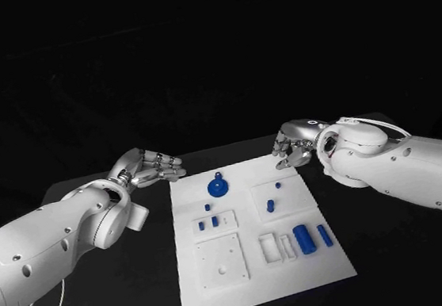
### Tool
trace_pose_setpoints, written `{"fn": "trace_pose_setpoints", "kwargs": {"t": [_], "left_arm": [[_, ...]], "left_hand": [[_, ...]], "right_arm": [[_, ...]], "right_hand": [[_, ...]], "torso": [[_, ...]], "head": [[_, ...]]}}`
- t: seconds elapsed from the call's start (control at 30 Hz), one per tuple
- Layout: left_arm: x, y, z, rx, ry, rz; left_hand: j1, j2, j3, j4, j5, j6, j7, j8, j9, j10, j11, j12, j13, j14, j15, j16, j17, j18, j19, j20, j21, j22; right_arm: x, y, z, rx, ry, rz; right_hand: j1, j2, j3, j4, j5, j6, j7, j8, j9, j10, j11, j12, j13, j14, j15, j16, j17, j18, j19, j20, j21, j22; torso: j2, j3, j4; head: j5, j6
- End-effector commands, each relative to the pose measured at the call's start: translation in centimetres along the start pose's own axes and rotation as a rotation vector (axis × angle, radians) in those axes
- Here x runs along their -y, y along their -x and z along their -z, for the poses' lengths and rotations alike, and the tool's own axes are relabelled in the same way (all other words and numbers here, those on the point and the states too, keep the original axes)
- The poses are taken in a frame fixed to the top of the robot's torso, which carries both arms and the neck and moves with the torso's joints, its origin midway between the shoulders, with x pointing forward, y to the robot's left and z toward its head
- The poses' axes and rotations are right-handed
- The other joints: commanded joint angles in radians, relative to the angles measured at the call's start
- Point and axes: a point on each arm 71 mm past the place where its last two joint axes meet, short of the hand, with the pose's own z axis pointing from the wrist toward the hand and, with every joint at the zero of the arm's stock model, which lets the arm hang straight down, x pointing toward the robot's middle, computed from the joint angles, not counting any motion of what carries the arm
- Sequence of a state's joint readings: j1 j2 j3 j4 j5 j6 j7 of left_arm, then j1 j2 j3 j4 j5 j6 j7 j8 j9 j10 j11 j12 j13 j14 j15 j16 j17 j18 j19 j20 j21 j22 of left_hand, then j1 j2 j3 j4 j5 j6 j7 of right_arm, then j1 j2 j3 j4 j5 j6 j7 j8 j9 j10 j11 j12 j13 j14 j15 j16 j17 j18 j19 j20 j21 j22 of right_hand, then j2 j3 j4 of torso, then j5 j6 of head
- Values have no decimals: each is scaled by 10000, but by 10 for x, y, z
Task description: Assemble the parts on the task board
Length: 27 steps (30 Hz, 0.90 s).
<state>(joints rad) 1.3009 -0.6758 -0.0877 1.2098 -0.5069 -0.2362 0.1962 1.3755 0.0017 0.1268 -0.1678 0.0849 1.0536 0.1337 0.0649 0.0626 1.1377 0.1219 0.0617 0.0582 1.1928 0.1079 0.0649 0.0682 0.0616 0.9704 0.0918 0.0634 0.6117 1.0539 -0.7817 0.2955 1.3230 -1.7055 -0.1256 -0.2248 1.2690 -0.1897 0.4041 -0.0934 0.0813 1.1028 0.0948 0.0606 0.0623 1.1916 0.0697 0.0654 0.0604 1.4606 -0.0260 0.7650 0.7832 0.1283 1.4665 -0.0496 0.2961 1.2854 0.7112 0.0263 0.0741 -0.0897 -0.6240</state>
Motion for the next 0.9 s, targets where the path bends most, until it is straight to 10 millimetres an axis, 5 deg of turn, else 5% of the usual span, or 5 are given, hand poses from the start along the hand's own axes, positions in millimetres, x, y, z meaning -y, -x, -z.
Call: {"fn": "trace_pose_setpoints", "kwargs": {"t": [0.03, 0.1, 0.47, 0.9], "left_arm": [[5, -6, 5, -363, -665, 1874], [6, -7, 8, -438, -731, 1991], [6, -2, 18, 59, -878, 2754], [2, 4, 20, 299, -577, 2892]], "left_hand": [[58, 138, 15, -192, 334, -47, 3, -22, -9, -73, -15, -18, -9, -89, -3, -39, -23, -1, 99, -13, 30, -415], [-219, 213, 141, -561, 361, -38, 3, -24, -9, -67, -16, -22, -10, -123, 3, -26, -14, 5, 197, -16, 71, -860], [-323, 313, -24, -801, 399, 8, 55, -21, -8, -88, 37, -19, -8, -195, 37, -38, -24, 8, 287, 7, 66, -1337], [-330, 411, -152, -919, 383, 52, 58, -20, -6, -114, 40, -17, -7, -30, -17, -26, -8, 24, 436, -42, 167, -1621]], "right_arm": [[-1, -8, 2, -465, -218, 1250], [-2, -11, 3, -489, -196, 1291], [-16, -32, 5, -1044, 79, 1502], [-22, -56, 3, -1172, 61, 1673]], "right_hand": [[159, -13, -86, 15, -55, -73, 40, 18, 9, -105, 16, -19, -9, 10, 42, 85, -166, 201, 426, 62, 109, -76], [184, -27, -80, 31, -43, -52, 62, 17, 9, -110, 22, -23, -11, -8, 42, 152, -281, 213, 416, 70, 136, -157], [108, -33, 349, -25, -60, 63, -29, 16, 12, -102, -81, -24, -12, -51, -48, 367, -611, 100, 400, -10, 332, -386], [28, -62, 914, -176, -76, 163, 27, 17, 13, -48, -42, -27, -15, -78, 3, 451, -737, 124, 392, 18, 372, -508]], "torso": [[-59, -98, 4], [-85, -135, 4], [-154, -263, 27], [-138, -194, 22]], "head": [[16, 15], [43, 2], [51, -54], [97, -110]]}}
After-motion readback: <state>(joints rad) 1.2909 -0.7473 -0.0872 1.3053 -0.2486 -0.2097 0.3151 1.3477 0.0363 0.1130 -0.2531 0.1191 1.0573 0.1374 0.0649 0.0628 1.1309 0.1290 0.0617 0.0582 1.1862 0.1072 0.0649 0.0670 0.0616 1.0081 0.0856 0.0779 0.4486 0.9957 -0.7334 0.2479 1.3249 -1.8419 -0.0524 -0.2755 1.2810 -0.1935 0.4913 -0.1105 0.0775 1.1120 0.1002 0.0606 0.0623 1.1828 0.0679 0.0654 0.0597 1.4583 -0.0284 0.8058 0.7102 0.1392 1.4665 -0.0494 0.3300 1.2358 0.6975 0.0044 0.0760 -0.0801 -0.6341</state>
